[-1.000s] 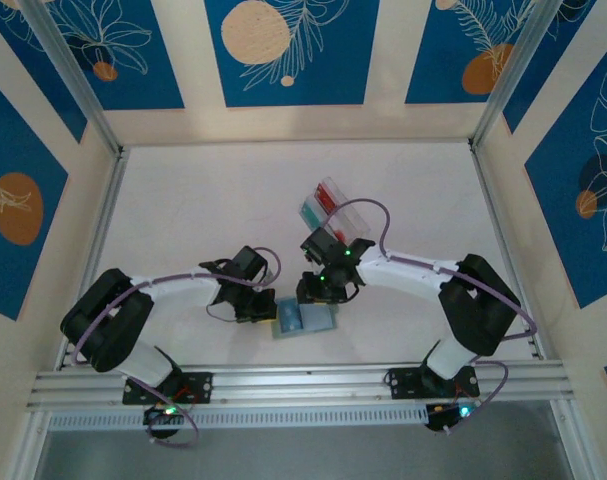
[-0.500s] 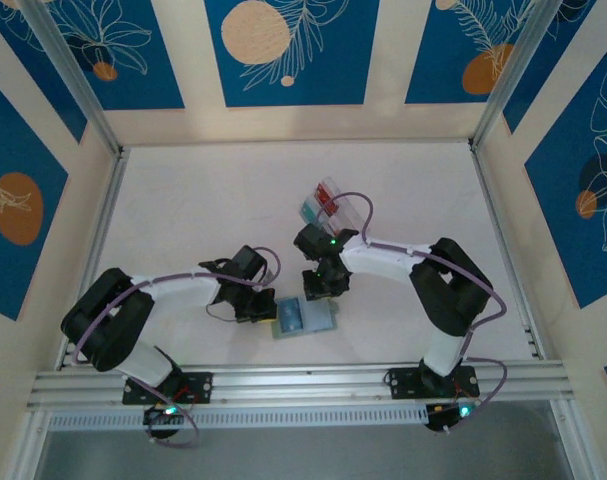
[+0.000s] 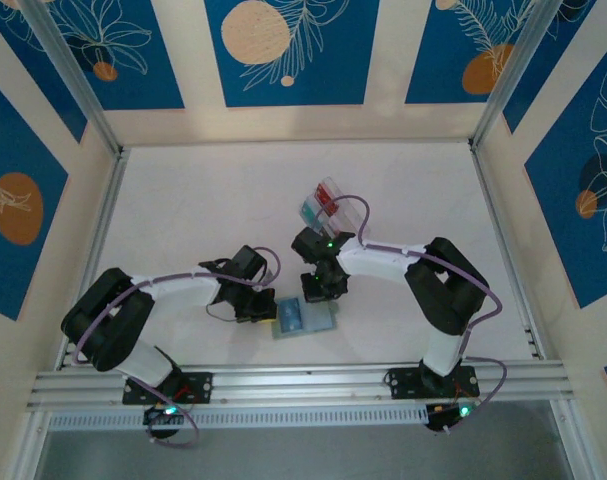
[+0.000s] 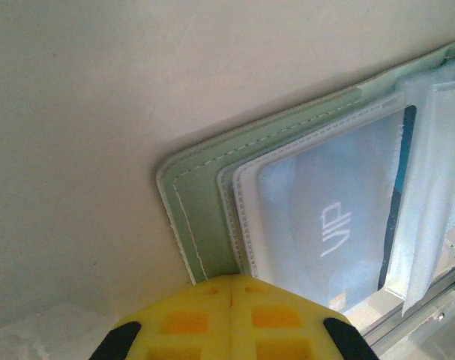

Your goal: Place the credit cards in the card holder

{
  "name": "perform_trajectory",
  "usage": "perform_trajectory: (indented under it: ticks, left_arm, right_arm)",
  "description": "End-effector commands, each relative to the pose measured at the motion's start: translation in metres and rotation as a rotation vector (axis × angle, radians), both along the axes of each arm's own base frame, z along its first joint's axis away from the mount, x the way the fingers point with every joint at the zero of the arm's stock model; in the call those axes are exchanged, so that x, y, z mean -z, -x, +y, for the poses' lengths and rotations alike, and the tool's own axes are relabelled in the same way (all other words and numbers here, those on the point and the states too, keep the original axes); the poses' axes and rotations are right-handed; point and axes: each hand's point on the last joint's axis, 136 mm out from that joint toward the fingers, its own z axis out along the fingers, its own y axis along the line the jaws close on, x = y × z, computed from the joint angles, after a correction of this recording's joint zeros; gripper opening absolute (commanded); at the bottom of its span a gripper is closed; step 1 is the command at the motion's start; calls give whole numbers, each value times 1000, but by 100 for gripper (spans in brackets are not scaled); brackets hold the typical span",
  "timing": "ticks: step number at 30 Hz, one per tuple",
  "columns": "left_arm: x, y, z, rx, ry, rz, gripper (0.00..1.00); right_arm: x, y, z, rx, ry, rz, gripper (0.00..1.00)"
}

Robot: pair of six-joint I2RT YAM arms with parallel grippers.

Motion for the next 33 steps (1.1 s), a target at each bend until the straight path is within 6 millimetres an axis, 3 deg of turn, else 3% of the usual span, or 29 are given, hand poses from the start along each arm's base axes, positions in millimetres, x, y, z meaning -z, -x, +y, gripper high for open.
perform_trajectory:
  ticks: [1, 10, 14, 18, 20, 25, 33]
  left_arm:
    - [18, 0, 4, 3, -24, -3, 0]
    - [19, 2, -3, 13, -15, -5, 0]
    - [20, 2, -5, 10, -12, -3, 0]
    - [20, 2, -5, 10, -12, -3, 0]
    - [20, 3, -4, 9, -12, -2, 0]
    - [21, 4, -4, 6, -10, 1, 0]
    - [21, 5, -3, 2, -11, 0, 0]
  right_arm:
    - [-1, 14, -5, -13, 11, 33, 0]
    - [-35, 14, 14, -50, -86, 12, 0]
    - [-40, 18, 24, -72, -122, 30, 0]
    - [-34, 13, 15, -64, -66, 11, 0]
    - [-27, 7, 2, -50, 0, 7, 13]
    - [-19, -2, 0, -80, 56, -3, 26]
    - [4, -2, -5, -90, 116, 23, 30]
